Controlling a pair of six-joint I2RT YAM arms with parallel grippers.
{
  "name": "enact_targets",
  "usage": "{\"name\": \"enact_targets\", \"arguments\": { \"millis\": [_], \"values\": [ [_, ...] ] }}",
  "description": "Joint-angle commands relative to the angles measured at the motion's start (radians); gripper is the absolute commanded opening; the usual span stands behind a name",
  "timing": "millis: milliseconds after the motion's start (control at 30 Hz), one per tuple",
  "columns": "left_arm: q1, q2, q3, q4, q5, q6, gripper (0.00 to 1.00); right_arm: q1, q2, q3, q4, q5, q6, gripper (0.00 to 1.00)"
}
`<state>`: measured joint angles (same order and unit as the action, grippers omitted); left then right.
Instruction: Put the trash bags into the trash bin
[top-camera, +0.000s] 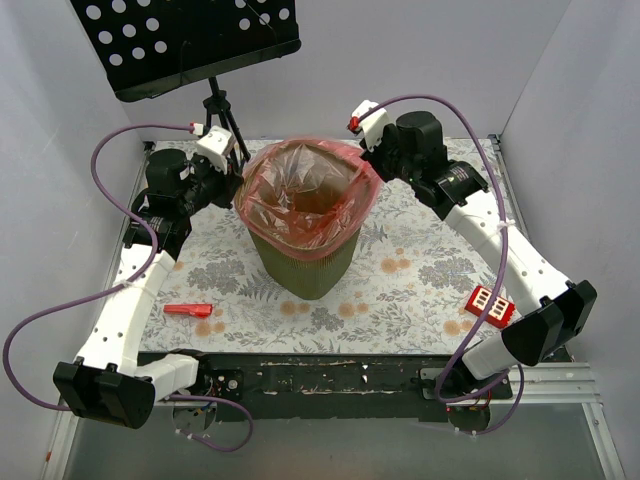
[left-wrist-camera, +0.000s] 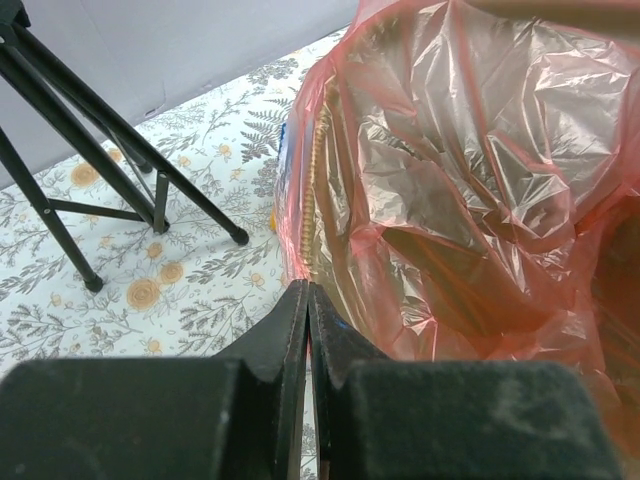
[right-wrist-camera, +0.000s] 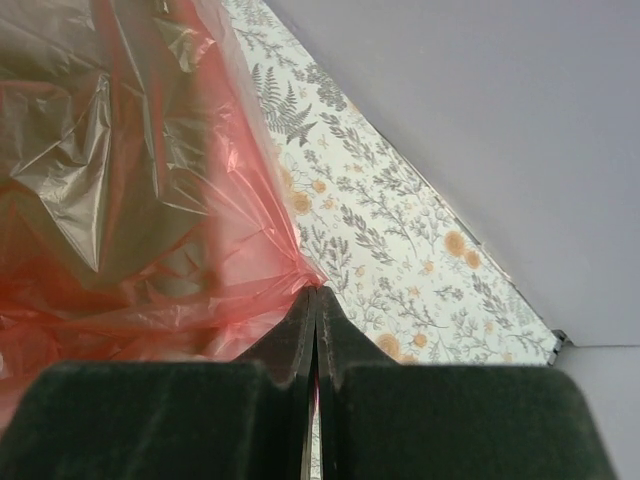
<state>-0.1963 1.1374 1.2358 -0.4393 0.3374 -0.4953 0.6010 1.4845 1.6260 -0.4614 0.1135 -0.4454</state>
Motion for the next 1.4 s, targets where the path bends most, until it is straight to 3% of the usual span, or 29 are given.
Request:
{"name": "enact_targets", "arguments": {
  "millis": [0, 233, 333, 467, 733, 933, 1100, 1367],
  "values": [
    [0.003, 0.018, -0.033, -0.003, -0.012, -0.009, 0.0, -0.035, 0.002, -0.021, 0.04, -0.14, 0.046, 0.01],
    [0.023, 0.005, 0.013, -0.015, -0.034, -0.06, 0.0, -0.092, 0.011, -0.012, -0.046, -0.316, 0.116, 0.02],
    [0.031, -0.002, 0.027, -0.044, -0.055, -0.06, 0.0, -0.092, 0.005, -0.012, -0.101, -0.391, 0.12, 0.2],
    [0.046, -0.024, -0.001, -0.035, -0.078, -0.063, 0.0, -0.09, -0.035, -0.06, -0.106, -0.405, 0.136, 0.31],
    [0.074, -0.033, 0.051, -0.047, -0.078, -0.075, 0.0, -0.092, -0.098, -0.045, -0.121, -0.419, 0.087, 0.38],
    [0.075, -0.079, 0.027, -0.022, 0.11, -0.138, 0.0, -0.093, -0.125, -0.011, -0.071, -0.584, 0.073, 0.43],
    [0.075, -0.085, 0.036, -0.045, 0.037, -0.164, 0.0, -0.095, -0.081, 0.041, 0.021, -0.606, 0.105, 0.45],
    [0.075, -0.085, 0.019, -0.044, 0.012, -0.167, 0.33, -0.096, 0.117, 0.245, 0.03, -0.626, 0.089, 0.46]
  ]
}}
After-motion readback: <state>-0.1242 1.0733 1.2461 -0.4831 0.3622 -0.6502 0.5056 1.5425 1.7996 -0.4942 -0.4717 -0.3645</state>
